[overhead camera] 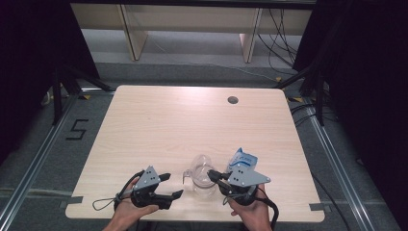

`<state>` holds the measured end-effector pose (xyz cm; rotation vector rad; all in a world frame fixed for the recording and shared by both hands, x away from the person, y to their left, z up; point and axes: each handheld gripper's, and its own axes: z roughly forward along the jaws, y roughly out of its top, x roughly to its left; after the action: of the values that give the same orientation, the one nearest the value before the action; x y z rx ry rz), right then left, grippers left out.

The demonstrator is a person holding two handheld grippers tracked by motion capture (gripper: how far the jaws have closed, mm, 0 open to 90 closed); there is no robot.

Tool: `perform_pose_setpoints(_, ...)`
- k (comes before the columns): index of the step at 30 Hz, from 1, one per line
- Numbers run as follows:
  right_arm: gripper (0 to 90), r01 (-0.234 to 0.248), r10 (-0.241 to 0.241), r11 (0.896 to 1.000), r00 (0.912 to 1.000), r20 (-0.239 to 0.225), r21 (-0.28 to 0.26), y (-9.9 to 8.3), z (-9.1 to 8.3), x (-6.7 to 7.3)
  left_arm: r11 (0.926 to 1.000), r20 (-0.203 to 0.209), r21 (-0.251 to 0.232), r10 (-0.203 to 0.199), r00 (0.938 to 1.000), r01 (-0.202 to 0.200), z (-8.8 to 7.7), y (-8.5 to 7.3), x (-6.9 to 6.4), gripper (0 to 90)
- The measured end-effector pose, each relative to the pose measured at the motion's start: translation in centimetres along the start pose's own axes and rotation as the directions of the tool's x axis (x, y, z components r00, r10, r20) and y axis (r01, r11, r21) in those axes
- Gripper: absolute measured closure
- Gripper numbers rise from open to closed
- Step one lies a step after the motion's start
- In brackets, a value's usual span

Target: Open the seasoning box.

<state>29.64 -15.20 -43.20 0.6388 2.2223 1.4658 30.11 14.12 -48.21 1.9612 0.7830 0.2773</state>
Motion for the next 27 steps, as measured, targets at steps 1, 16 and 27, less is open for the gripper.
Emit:
perform_pose_setpoints(1,86.9,0.001,-0.001,1.0,1.0,-0.008,0.006,0.1,0.0,0.0,1.0,0.0,-0.003,0.006,1.0,-0.006,0.0,-0.1,0.1,25.3)
perform_pose_setpoints(16,86.8,0.023,-0.024,1.0,0.999,-0.038,-0.018,1.5,0.9,0.8,0.9997,-0.026,-0.013,-0.021,0.9995,0.02,-0.3,-0.9,0.5,24.2)
perform_pose_setpoints(27,86.3,0.03,-0.031,0.999,0.9984,-0.047,-0.024,1.8,1.7,1.3,0.9996,-0.018,0.0,-0.028,0.9995,0.028,-0.2,-1.1,0.5,24.2)
